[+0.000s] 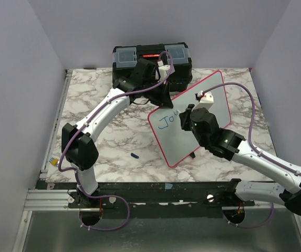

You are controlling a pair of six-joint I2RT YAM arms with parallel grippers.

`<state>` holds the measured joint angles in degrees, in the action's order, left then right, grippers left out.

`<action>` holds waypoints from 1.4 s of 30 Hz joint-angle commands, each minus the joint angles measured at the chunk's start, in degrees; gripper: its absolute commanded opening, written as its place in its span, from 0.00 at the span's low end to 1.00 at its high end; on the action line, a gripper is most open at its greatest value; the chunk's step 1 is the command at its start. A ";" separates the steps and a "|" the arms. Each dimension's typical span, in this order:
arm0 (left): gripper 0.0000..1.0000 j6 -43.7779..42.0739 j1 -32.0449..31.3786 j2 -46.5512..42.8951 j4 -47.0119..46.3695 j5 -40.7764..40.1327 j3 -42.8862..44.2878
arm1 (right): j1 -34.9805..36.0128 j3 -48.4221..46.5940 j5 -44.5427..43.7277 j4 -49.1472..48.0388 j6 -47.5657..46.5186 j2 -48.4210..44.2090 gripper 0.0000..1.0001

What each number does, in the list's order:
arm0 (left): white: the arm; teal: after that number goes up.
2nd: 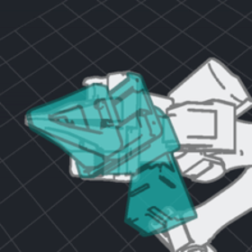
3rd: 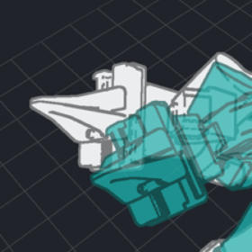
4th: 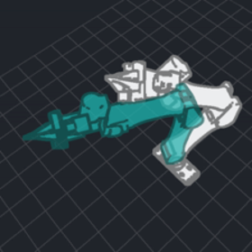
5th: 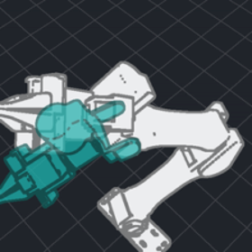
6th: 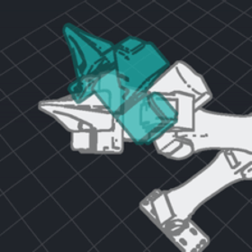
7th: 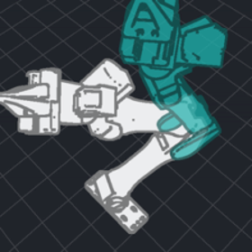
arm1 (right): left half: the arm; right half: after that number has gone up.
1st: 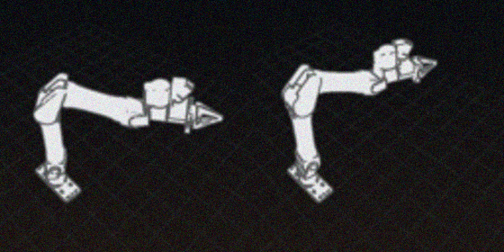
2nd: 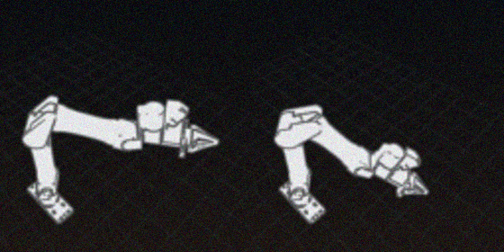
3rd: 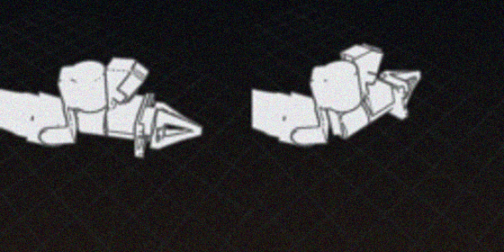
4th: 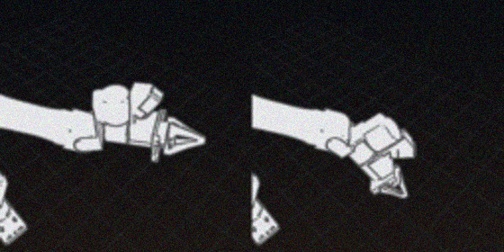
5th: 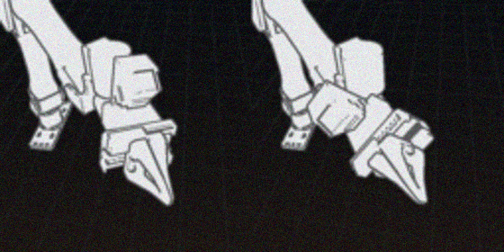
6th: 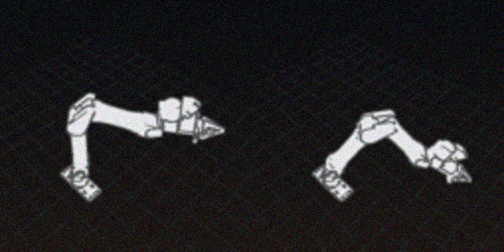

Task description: Write a sentence on the whiteboard

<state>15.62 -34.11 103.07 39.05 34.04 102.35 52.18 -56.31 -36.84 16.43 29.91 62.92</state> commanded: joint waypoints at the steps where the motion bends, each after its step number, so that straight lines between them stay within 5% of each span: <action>1: 0.00 -1.55 -2.05 -1.38 1.72 0.07 -0.70 | 0.02 -2.25 -0.88 -0.67 -0.71 1.76 0.01; 42: 0.00 -1.73 -2.10 -1.40 2.17 -0.03 0.14 | 0.02 6.68 2.89 4.05 4.48 -1.89 0.01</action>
<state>15.42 -34.11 103.07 38.98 33.65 102.26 52.18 -51.83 -36.38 17.23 32.82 60.53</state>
